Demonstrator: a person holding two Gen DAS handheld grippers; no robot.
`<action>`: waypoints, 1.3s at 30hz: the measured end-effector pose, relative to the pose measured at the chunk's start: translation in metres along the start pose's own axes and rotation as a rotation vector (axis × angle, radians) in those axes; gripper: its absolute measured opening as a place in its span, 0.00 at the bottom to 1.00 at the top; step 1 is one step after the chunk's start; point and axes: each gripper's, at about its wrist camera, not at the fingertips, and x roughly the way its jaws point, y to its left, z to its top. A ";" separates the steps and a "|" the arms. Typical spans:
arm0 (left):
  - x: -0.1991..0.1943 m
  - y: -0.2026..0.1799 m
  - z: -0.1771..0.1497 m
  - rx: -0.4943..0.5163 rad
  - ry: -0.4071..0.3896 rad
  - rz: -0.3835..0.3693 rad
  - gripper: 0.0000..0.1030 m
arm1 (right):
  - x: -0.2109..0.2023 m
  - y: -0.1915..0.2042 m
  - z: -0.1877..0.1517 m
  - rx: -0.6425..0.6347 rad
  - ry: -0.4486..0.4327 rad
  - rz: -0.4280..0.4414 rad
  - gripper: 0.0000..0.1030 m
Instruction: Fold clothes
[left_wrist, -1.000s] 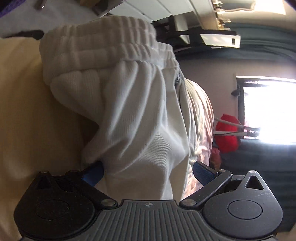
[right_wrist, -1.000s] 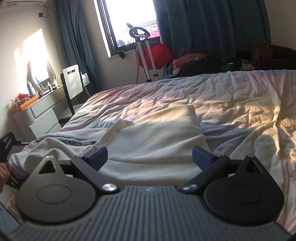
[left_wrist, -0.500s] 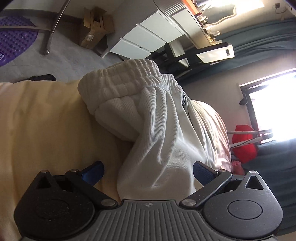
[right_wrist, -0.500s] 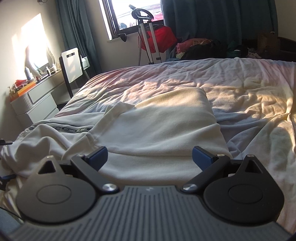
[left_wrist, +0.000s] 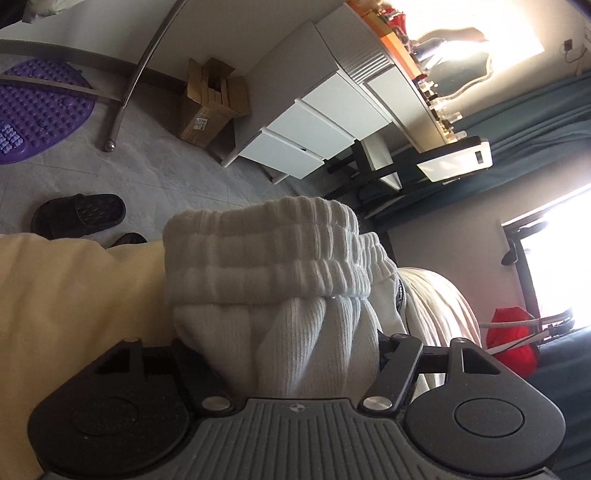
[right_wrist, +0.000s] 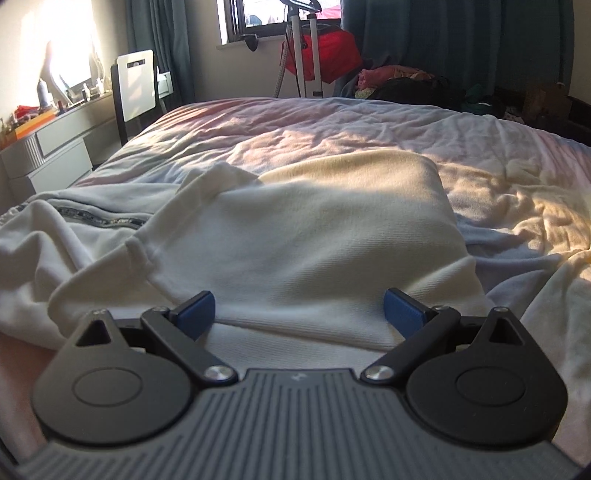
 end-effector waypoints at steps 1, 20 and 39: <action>0.000 0.001 0.000 0.001 -0.004 0.003 0.63 | 0.001 0.001 -0.001 -0.007 0.006 -0.003 0.97; -0.088 -0.108 -0.056 0.475 -0.281 -0.102 0.20 | -0.064 -0.033 0.002 0.196 -0.034 0.059 0.97; -0.177 -0.281 -0.428 0.973 -0.357 -0.575 0.13 | -0.098 -0.138 -0.008 0.635 -0.152 0.030 0.97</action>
